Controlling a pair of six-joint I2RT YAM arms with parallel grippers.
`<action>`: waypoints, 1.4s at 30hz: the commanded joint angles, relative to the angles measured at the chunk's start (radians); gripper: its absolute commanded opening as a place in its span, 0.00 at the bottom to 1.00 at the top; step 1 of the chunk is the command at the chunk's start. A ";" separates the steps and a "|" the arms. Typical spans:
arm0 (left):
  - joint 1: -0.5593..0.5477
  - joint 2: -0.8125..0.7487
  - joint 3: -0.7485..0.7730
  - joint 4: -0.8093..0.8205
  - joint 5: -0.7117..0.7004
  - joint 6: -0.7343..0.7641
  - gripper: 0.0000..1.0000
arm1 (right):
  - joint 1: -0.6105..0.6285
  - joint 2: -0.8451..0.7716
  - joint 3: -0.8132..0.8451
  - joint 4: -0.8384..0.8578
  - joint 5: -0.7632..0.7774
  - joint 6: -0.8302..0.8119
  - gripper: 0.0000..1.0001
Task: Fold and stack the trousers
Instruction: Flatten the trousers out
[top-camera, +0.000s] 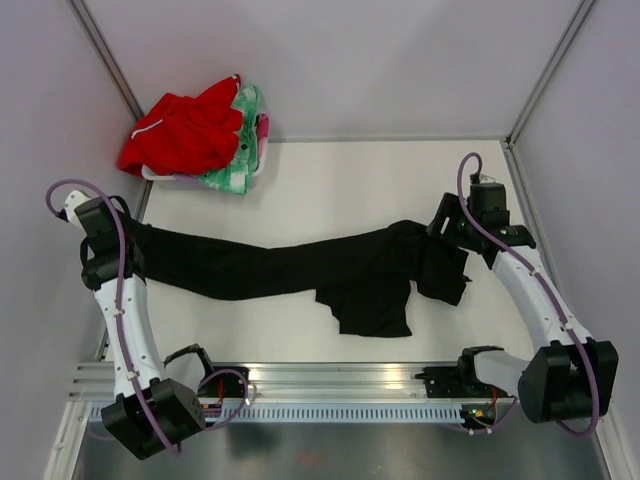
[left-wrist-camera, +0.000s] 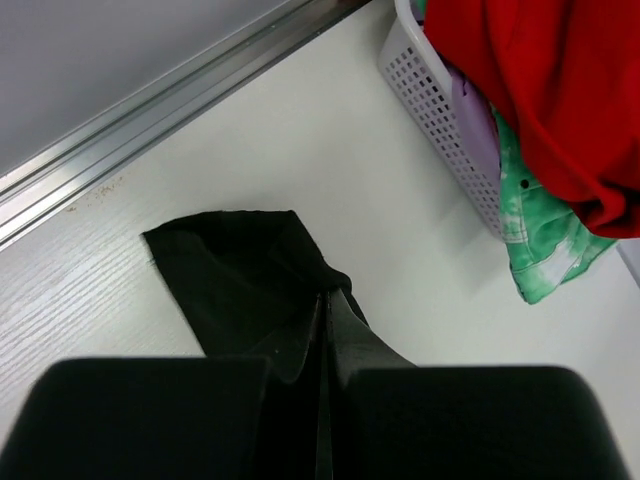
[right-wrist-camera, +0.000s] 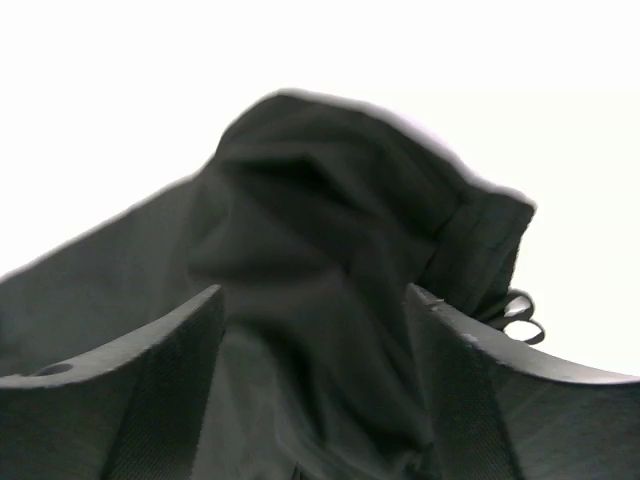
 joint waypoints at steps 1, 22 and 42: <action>0.000 0.005 0.003 -0.077 -0.005 0.046 0.02 | -0.063 0.035 0.114 -0.001 -0.002 0.015 0.81; -0.004 -0.032 -0.082 -0.070 0.022 0.057 0.02 | -0.238 -0.003 -0.226 0.149 -0.291 0.090 0.74; -0.012 -0.043 -0.109 -0.064 0.035 0.061 0.02 | -0.219 -0.221 -0.498 0.077 -0.189 0.470 0.67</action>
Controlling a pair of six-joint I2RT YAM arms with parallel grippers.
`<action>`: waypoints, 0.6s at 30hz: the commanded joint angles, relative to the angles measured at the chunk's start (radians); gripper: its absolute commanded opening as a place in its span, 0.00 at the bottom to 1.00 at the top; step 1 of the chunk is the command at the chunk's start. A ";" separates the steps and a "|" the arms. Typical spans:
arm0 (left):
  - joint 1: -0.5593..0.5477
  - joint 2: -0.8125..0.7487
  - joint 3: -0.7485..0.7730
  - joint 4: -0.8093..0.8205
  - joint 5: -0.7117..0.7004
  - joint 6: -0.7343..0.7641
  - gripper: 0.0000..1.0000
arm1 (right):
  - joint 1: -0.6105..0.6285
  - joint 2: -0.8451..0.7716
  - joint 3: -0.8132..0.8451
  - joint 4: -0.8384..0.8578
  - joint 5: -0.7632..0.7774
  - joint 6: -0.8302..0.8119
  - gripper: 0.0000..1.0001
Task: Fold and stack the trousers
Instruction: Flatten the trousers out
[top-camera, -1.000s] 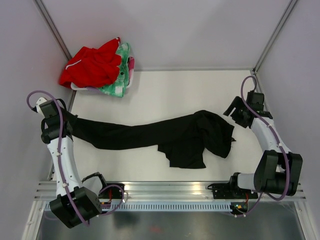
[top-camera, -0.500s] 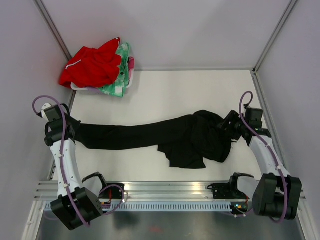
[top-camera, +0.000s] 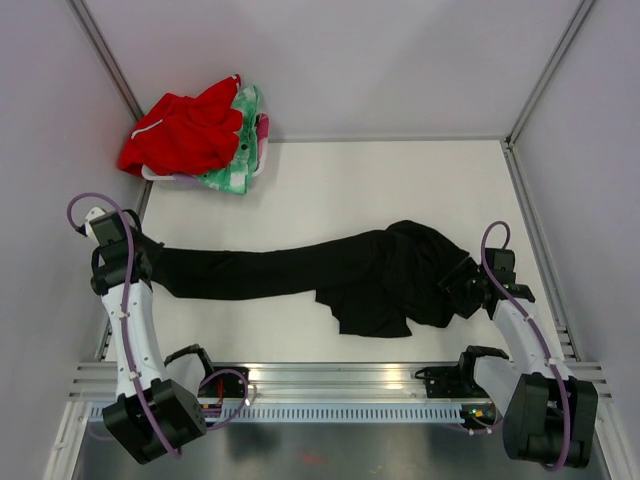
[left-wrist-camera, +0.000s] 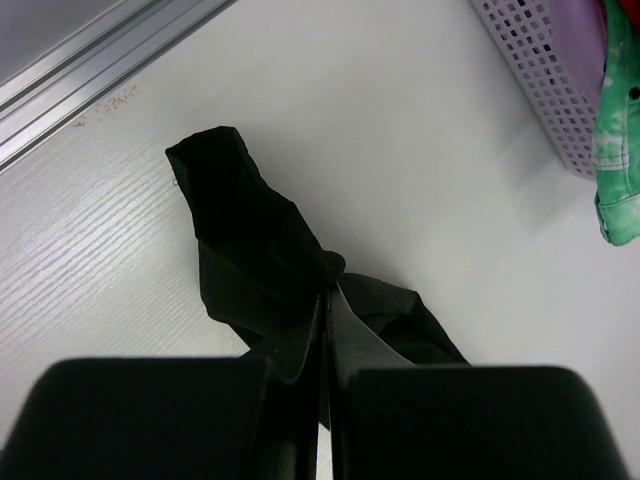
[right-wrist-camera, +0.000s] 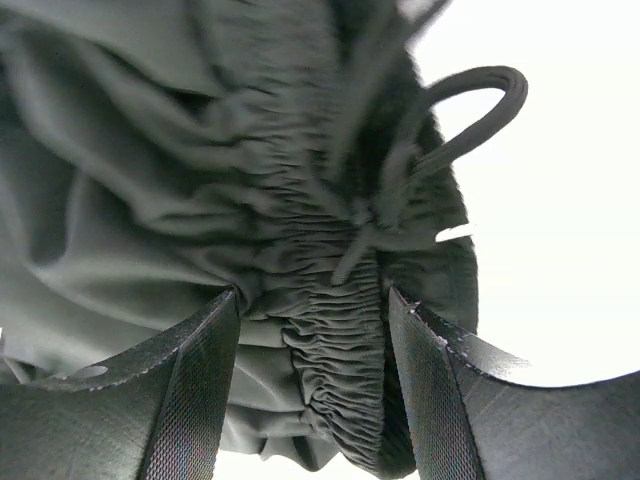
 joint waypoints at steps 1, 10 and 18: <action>-0.005 -0.002 -0.002 0.024 0.013 0.034 0.02 | 0.001 0.020 -0.037 0.084 0.012 0.130 0.67; -0.008 0.001 -0.019 0.041 0.032 0.023 0.02 | 0.001 0.000 -0.082 0.156 0.011 0.128 0.34; -0.008 0.007 0.203 -0.028 0.064 0.033 0.02 | 0.001 0.036 0.321 0.140 0.076 -0.046 0.00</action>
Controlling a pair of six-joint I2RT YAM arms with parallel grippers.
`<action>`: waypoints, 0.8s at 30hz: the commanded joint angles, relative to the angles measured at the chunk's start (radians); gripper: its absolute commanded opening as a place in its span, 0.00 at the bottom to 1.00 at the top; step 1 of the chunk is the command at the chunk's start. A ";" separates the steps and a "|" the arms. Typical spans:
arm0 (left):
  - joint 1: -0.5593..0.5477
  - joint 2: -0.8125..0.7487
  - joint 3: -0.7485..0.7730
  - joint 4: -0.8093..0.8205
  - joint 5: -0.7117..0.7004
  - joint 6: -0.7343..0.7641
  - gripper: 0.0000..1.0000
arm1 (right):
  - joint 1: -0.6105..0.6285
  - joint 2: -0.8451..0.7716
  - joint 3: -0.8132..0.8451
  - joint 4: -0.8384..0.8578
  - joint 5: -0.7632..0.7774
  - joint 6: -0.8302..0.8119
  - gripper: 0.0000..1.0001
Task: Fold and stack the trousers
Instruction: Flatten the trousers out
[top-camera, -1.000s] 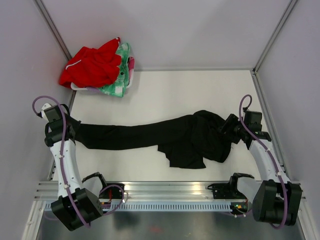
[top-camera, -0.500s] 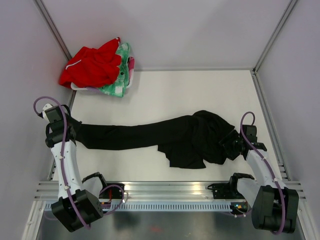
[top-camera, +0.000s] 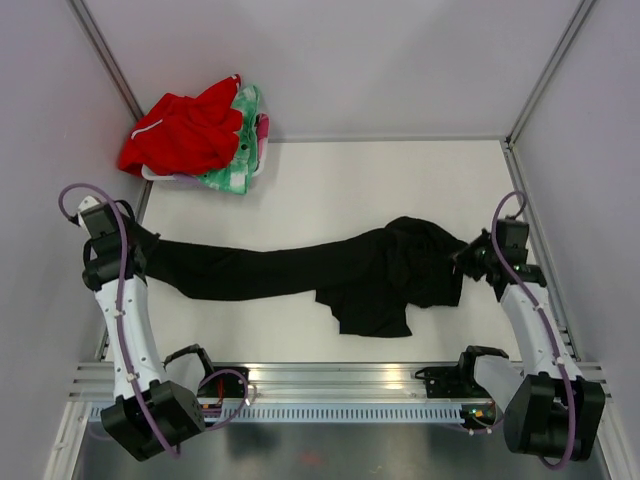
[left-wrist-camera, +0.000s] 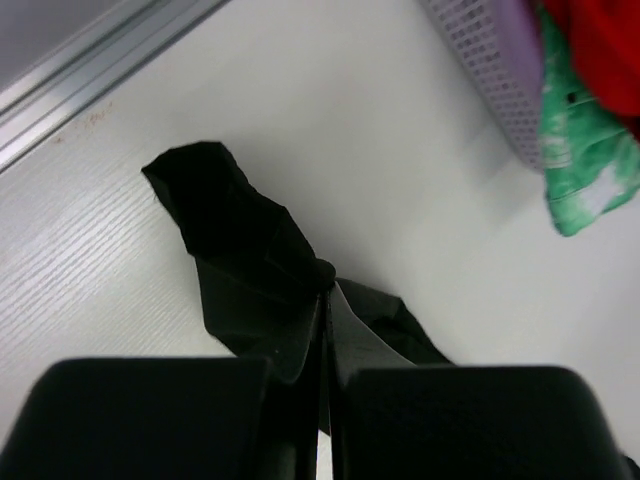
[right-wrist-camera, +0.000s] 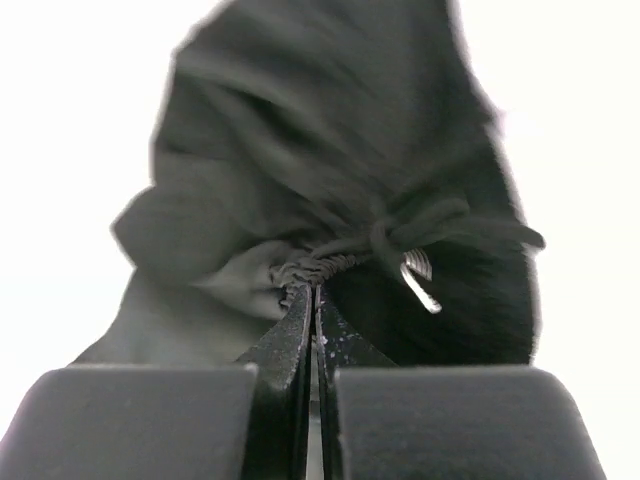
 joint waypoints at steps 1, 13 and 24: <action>-0.004 -0.004 0.183 -0.004 0.031 0.036 0.02 | 0.001 0.012 0.289 0.026 0.024 -0.172 0.00; -0.004 -0.021 0.507 -0.154 0.025 0.043 0.02 | 0.022 0.002 0.529 -0.216 -0.127 -0.387 0.00; -0.004 -0.096 0.173 -0.130 0.031 0.004 0.02 | 0.024 0.049 0.369 -0.333 -0.062 -0.425 0.88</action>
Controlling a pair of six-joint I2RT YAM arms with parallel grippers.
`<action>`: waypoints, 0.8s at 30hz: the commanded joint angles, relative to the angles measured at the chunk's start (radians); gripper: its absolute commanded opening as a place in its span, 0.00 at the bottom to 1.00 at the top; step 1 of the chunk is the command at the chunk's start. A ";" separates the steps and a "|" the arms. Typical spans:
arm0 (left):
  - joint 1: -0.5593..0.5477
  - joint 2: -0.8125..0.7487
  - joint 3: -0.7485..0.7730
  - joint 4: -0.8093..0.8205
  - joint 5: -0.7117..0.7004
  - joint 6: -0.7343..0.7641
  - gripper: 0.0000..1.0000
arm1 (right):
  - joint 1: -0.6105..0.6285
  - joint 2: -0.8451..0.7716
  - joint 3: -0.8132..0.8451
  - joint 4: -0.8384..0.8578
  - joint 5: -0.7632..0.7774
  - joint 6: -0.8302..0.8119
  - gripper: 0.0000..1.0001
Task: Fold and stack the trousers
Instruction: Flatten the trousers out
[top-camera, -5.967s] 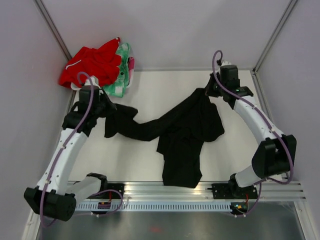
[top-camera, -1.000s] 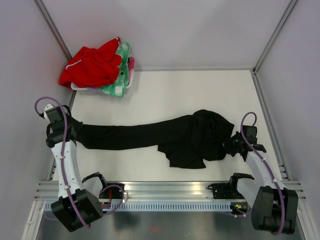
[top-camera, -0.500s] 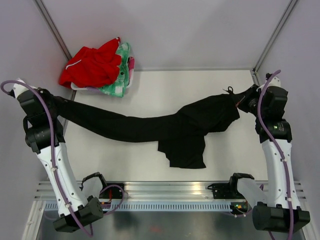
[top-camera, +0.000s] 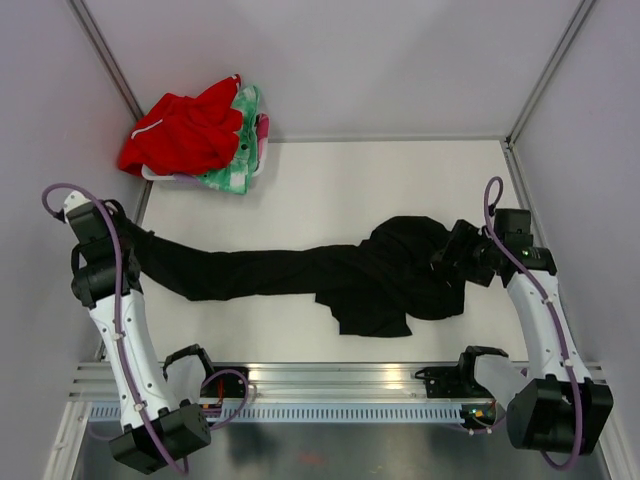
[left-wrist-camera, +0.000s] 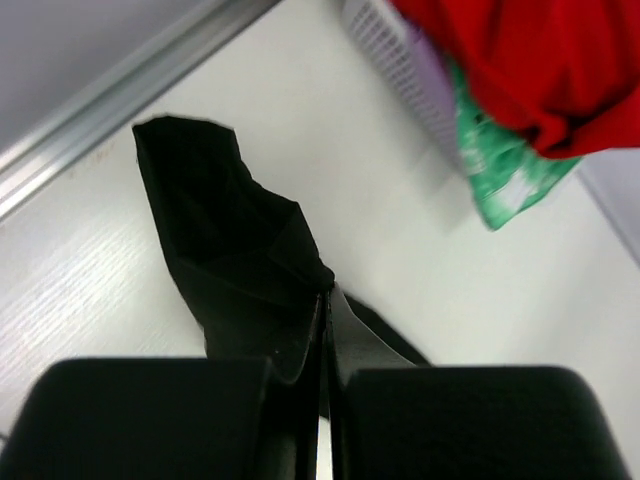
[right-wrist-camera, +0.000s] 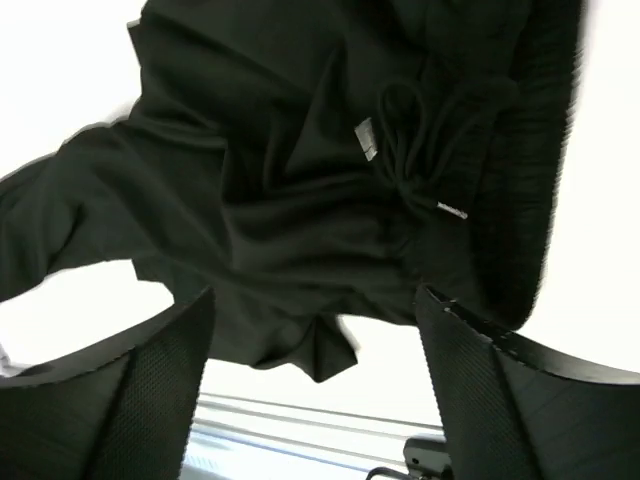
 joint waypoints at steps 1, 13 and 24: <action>-0.004 -0.024 -0.092 0.002 0.013 -0.018 0.02 | 0.000 0.039 0.130 0.023 0.117 -0.024 0.91; -0.004 -0.037 -0.190 0.040 0.013 -0.016 0.02 | -0.023 0.395 0.149 0.331 0.170 0.053 0.86; -0.002 -0.022 -0.199 0.062 0.013 -0.010 0.02 | -0.038 0.465 0.078 0.466 0.296 0.059 0.79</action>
